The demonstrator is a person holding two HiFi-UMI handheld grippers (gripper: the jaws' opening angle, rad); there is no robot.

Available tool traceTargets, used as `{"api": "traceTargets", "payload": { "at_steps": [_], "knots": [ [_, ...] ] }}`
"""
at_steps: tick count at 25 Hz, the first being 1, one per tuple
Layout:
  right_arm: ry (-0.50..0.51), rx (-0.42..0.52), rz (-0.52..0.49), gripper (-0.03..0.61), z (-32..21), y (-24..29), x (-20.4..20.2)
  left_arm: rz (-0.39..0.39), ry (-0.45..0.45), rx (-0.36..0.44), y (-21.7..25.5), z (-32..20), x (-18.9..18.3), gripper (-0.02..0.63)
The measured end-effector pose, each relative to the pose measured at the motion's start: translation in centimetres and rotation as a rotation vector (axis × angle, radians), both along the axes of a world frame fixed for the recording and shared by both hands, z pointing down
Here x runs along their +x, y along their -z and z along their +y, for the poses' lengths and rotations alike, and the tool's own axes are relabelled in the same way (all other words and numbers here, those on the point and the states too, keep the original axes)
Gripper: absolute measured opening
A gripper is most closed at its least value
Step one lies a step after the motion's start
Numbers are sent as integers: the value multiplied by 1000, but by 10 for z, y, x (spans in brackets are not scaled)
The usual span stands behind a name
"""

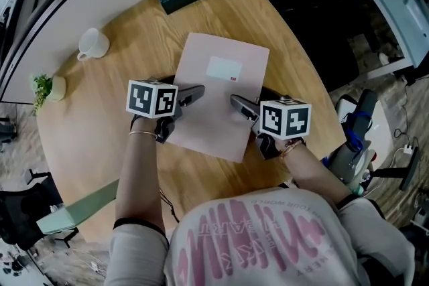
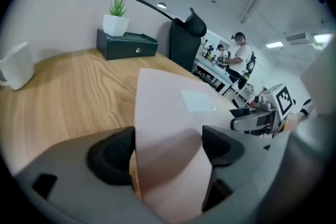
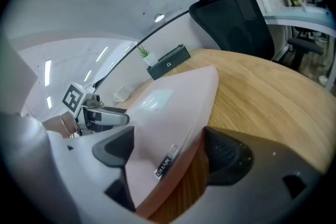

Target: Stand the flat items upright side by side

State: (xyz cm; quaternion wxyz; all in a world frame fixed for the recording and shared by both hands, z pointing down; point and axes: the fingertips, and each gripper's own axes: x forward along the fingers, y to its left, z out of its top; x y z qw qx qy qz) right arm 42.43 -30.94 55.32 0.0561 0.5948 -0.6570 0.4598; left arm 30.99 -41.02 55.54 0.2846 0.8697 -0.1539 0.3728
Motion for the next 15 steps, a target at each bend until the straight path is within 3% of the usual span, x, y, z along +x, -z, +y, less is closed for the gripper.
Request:
{"api": "traceTargets", "payload": {
  "at_steps": [6, 15],
  "knots": [
    [132, -25, 89, 450, 7, -4, -7, 19, 26, 15, 0, 8, -1, 413],
    [147, -18, 151, 474, 15, -5, -6, -5, 106, 6, 0, 33, -6, 413]
  ]
}}
